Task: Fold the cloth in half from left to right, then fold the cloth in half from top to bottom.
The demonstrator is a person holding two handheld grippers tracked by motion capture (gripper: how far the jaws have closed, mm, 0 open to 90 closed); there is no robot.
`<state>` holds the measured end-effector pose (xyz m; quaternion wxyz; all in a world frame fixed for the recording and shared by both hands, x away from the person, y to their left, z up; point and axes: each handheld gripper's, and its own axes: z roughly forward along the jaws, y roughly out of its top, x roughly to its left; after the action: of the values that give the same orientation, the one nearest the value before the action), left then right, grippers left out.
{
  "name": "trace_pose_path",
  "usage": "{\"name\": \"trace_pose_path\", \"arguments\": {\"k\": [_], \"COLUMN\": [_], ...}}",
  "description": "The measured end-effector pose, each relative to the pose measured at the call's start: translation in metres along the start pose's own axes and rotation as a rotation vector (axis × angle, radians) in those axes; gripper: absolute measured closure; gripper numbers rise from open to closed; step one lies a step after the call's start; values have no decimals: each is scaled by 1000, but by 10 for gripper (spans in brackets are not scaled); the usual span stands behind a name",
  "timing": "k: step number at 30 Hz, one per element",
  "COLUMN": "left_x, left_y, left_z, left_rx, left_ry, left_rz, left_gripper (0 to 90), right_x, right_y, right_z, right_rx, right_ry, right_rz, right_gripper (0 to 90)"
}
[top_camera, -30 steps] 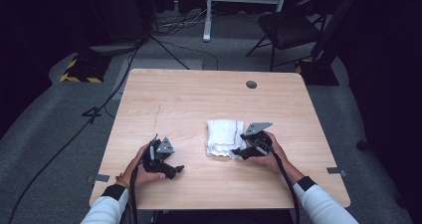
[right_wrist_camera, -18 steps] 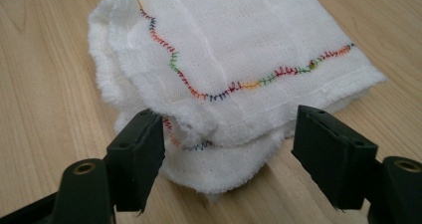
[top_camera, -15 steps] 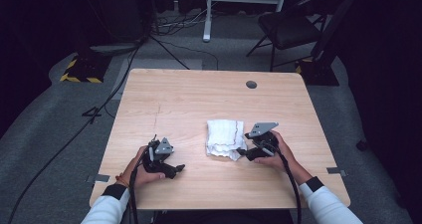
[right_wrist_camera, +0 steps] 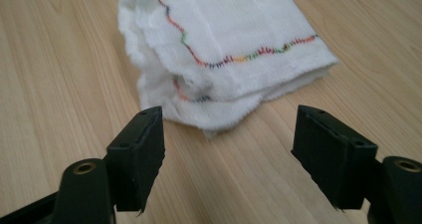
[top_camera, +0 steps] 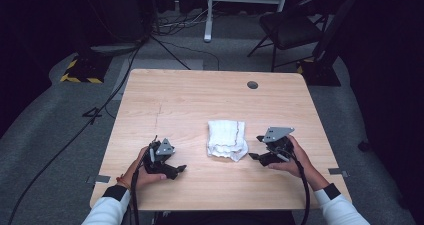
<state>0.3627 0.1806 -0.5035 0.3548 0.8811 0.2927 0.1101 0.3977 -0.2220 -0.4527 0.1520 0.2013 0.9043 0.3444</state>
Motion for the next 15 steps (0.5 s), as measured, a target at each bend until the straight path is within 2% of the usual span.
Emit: {"name": "trace_pose_path", "arguments": {"k": [1,5,15], "left_x": [0,0,-2], "left_y": [0,0,-2], "left_z": [0,0,-2], "left_rx": [0,0,0], "left_ry": [0,0,7], "left_rz": [1,0,-8], "left_gripper": [154,154,155], "right_x": [1,0,-14], "right_y": [-1,-13,-51], "right_z": [-2,-11,-31], "right_rx": [18,25,49], "right_ry": [-19,-42,-83], "right_rz": [-17,-23,36], "right_gripper": [289,289,286]}}
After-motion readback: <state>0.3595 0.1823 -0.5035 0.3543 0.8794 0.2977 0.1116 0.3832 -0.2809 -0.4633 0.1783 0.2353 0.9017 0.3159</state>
